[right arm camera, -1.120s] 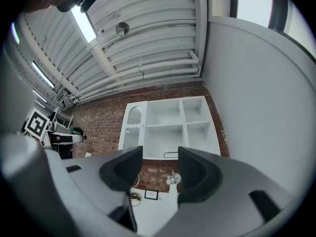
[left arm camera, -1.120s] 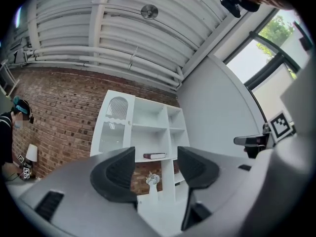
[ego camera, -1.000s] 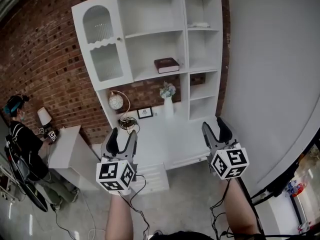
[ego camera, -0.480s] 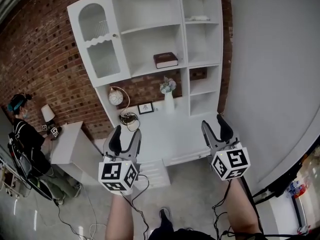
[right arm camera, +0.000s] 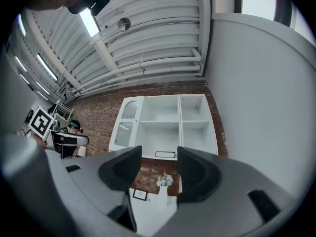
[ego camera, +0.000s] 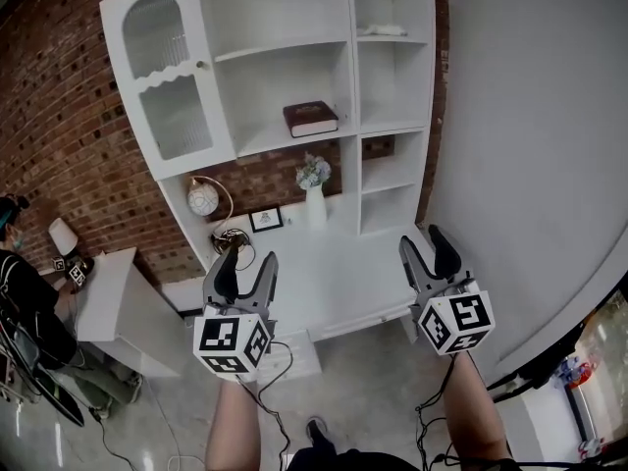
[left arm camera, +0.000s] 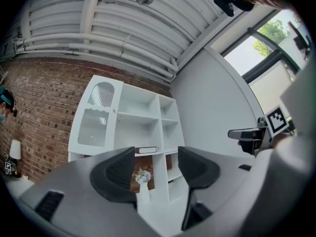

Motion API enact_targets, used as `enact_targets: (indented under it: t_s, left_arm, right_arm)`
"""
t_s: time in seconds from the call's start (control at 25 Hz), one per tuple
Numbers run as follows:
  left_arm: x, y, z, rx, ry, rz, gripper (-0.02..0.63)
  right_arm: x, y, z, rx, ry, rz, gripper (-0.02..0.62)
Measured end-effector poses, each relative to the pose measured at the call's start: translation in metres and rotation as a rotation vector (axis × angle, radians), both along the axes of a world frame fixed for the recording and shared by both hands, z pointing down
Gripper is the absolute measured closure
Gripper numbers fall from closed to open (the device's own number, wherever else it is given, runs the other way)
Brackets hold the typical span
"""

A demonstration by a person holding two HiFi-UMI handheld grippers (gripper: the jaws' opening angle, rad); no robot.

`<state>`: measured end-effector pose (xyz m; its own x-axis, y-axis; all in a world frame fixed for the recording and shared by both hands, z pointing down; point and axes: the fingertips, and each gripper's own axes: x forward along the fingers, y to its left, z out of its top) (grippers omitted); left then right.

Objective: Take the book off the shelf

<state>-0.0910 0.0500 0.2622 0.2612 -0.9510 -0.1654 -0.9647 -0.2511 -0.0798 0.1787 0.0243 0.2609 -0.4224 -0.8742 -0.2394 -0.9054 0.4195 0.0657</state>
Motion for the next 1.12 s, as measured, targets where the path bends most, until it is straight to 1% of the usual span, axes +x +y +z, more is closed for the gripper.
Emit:
enact_targets:
  t_s: [0.32,0.48,0.68,0.92,1.12]
  left_arm:
    - [-0.051,-0.087,0.002,-0.002,0.023,0.047,0.350]
    - [-0.076,-0.118,0.008,-0.012,0.034,0.070,0.350]
    - [-0.103,-0.144,0.023,-0.031,0.051,0.086,0.350]
    - [-0.118,-0.171,0.030,-0.033,0.046,0.097,0.350]
    - [-0.113,-0.193,0.033,-0.037,0.037,0.106,0.350]
  right_arm:
    - [-0.048,-0.073,0.001,-0.012,0.019,0.046,0.373]
    - [-0.077,-0.101,0.003,-0.024,0.035,0.059,0.373]
    - [-0.109,-0.126,0.008,-0.042,0.069,0.064,0.374]
    - [-0.130,-0.155,0.011,-0.047,0.100,0.066,0.374]
    - [-0.128,-0.184,0.017,-0.056,0.099,0.061,0.377]
